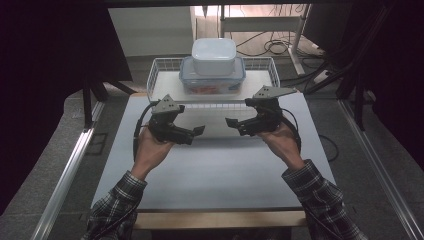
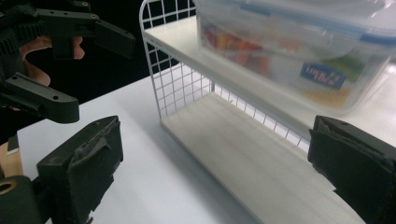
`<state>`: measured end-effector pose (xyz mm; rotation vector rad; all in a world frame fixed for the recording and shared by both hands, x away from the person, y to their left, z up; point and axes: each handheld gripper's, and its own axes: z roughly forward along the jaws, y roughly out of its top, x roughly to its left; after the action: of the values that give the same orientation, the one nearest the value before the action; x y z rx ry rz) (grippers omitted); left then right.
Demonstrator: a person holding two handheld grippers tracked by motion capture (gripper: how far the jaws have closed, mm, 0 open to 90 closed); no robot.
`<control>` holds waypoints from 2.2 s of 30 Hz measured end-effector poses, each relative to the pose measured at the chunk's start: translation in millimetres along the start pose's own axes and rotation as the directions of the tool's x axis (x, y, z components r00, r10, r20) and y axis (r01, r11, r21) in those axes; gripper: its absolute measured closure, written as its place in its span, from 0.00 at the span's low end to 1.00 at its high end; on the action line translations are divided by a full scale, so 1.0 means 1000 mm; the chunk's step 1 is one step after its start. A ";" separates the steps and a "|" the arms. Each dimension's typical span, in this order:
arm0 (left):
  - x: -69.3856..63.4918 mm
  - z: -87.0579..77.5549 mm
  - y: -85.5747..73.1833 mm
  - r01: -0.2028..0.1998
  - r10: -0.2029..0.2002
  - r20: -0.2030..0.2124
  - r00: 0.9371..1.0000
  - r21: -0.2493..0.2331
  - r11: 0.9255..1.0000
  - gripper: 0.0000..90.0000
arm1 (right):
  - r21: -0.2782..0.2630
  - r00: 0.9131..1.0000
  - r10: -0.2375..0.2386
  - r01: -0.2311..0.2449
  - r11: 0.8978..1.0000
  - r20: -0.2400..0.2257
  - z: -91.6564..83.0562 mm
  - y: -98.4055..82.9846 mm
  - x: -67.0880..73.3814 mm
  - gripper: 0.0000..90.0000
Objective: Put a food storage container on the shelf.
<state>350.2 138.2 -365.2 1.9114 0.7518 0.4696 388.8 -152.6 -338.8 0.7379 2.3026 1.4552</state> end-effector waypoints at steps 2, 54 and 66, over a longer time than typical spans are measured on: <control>-0.003 0.002 -0.005 0.001 -0.001 0.005 1.000 0.007 1.000 0.03 | 0.009 1.000 0.001 -0.001 1.000 -0.002 0.001 -0.005 0.001 0.03; -0.021 0.008 -0.125 0.107 -0.105 -0.025 0.994 0.093 0.990 0.03 | 0.138 0.994 0.101 -0.108 0.985 0.052 -0.014 -0.131 0.000 0.01; -0.021 -0.005 -0.150 0.145 -0.141 -0.048 0.989 0.107 0.984 0.02 | 0.154 0.988 0.122 -0.135 0.979 0.090 -0.024 -0.156 -0.001 0.01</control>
<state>287.2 174.5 -498.3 1.9379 0.9514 0.3849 337.6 -225.3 -468.6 0.9894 2.3684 1.2771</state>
